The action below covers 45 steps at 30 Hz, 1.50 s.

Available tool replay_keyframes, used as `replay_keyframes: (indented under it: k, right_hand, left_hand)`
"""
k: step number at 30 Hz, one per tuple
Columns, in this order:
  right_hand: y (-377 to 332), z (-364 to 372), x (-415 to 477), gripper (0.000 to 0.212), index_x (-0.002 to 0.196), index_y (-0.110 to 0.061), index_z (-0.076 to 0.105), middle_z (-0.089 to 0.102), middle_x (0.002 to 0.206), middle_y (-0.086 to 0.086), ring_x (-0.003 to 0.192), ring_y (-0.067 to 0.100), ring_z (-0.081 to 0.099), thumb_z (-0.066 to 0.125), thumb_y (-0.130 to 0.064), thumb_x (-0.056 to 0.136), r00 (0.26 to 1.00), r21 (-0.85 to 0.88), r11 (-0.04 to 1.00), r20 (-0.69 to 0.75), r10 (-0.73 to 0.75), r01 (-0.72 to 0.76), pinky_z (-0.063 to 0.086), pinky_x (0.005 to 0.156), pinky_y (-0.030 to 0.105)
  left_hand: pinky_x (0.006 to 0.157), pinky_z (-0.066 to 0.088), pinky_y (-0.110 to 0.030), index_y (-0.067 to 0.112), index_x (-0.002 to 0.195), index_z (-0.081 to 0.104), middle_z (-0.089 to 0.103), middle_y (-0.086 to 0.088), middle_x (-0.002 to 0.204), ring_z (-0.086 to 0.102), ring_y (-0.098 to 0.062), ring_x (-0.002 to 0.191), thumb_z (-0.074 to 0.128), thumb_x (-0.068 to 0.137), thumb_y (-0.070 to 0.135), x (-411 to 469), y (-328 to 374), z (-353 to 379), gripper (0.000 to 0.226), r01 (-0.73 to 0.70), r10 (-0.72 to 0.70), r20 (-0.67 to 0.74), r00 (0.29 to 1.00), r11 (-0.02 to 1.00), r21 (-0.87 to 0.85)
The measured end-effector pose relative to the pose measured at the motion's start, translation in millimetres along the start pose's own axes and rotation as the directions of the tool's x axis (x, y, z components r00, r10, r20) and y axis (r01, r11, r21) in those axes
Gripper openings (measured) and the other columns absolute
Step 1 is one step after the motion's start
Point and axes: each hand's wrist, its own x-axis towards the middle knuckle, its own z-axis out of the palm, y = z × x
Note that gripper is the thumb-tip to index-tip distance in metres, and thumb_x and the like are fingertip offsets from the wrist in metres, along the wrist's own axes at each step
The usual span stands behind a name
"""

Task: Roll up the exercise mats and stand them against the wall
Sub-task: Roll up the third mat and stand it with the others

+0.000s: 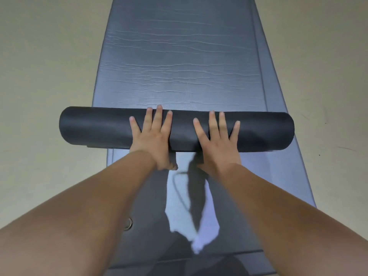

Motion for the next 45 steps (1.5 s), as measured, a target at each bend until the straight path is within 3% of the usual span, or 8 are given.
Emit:
replay_keyframes:
  k: [4,17,23,27,31,35,41,45]
  right_hand:
    - [4.7,-19.2,37.8,0.109,0.162,-0.035,-0.014,0.011,0.171,0.019,0.158,0.039,0.009,0.069,-0.024,0.092,0.999,-0.055,0.998,0.035,-0.009,0.011,0.005,0.123,0.069]
    - [0.4,-27.7,-48.4,0.098,0.160,-0.041,0.016,0.057,0.138,0.002,0.131,0.030,0.052,0.074,-0.037,0.082,0.935,0.160,0.981,0.317,-0.157,0.110,0.031,0.116,0.055]
    - [-2.5,-35.6,-59.0,0.111,0.164,-0.032,-0.009,-0.001,0.172,0.015,0.159,0.034,-0.011,0.070,-0.037,0.086,0.981,0.212,0.977,0.190,-0.033,-0.008,-0.005,0.120,0.070]
    - [-6.2,-3.8,-86.4,0.116,0.166,-0.020,0.007,0.000,0.172,0.021,0.159,0.042,-0.005,0.073,-0.054,0.077,0.992,0.194,0.979,-0.096,0.084,-0.064,-0.004,0.119,0.072]
    - [-0.5,11.8,-70.9,0.145,0.159,-0.024,-0.027,-0.029,0.166,0.021,0.151,0.042,-0.032,0.072,-0.078,0.067,0.996,0.101,0.991,0.033,0.082,-0.085,-0.013,0.116,0.074]
    - [15.8,-12.4,-23.1,0.150,0.160,-0.029,-0.025,-0.023,0.169,0.016,0.155,0.039,-0.024,0.071,-0.088,0.060,0.995,0.098,0.991,0.050,0.090,-0.095,-0.012,0.119,0.072]
    - [24.4,-20.1,-3.2,0.141,0.161,-0.020,-0.018,-0.017,0.171,0.018,0.157,0.040,-0.018,0.065,-0.085,0.068,0.998,0.042,0.999,-0.066,0.004,-0.001,-0.010,0.117,0.074]
    - [23.6,-16.0,11.8,0.138,0.157,-0.020,-0.029,-0.022,0.168,0.022,0.156,0.044,-0.019,0.075,-0.062,0.076,1.000,-0.029,0.999,-0.003,0.020,-0.020,-0.009,0.118,0.074]
  left_hand:
    - [0.116,-0.001,-0.073,0.015,0.156,-0.023,-0.024,-0.011,0.166,-0.020,-0.037,0.153,0.076,0.061,0.073,4.3,7.5,-11.9,0.149,0.030,-0.030,0.000,1.000,0.999,0.040]
    - [0.112,0.000,-0.075,0.007,0.158,0.014,0.002,-0.022,0.168,-0.005,-0.040,0.155,0.075,0.068,0.068,-124.0,19.5,78.8,0.125,-0.218,0.214,-0.281,0.936,0.976,0.018]
    - [0.112,-0.011,-0.075,0.012,0.157,-0.019,-0.024,-0.017,0.165,-0.021,-0.039,0.152,0.061,0.064,0.086,-87.8,32.4,43.9,0.144,-0.112,0.110,-0.087,0.990,0.994,-0.019]
    - [0.115,-0.002,-0.074,0.015,0.159,-0.015,-0.014,-0.011,0.168,-0.015,-0.036,0.154,0.058,0.054,0.095,-40.3,25.0,4.3,0.150,-0.111,0.111,-0.040,0.993,0.994,-0.001]
    - [0.113,-0.003,-0.076,0.013,0.158,-0.016,-0.019,-0.011,0.167,-0.019,-0.037,0.153,0.054,0.054,0.097,-27.1,18.8,-8.5,0.151,-0.122,0.132,-0.103,0.986,0.988,0.098]
    - [0.113,0.003,-0.077,0.010,0.160,0.011,0.000,-0.017,0.169,-0.004,-0.039,0.155,0.064,0.066,0.081,-51.7,13.8,26.5,0.129,-0.112,0.100,-0.346,0.933,0.994,-0.015]
    - [0.113,-0.005,-0.075,0.015,0.154,-0.030,-0.027,-0.012,0.165,-0.028,-0.035,0.151,0.065,0.059,0.086,-22.4,16.4,21.0,0.152,-0.037,0.030,-0.200,0.979,0.999,-0.029]
    - [0.114,-0.005,-0.073,0.018,0.158,-0.017,-0.017,-0.010,0.167,-0.018,-0.034,0.153,0.074,0.057,0.077,22.1,10.4,-12.4,0.148,-0.036,0.034,-0.158,0.987,0.999,-0.010]
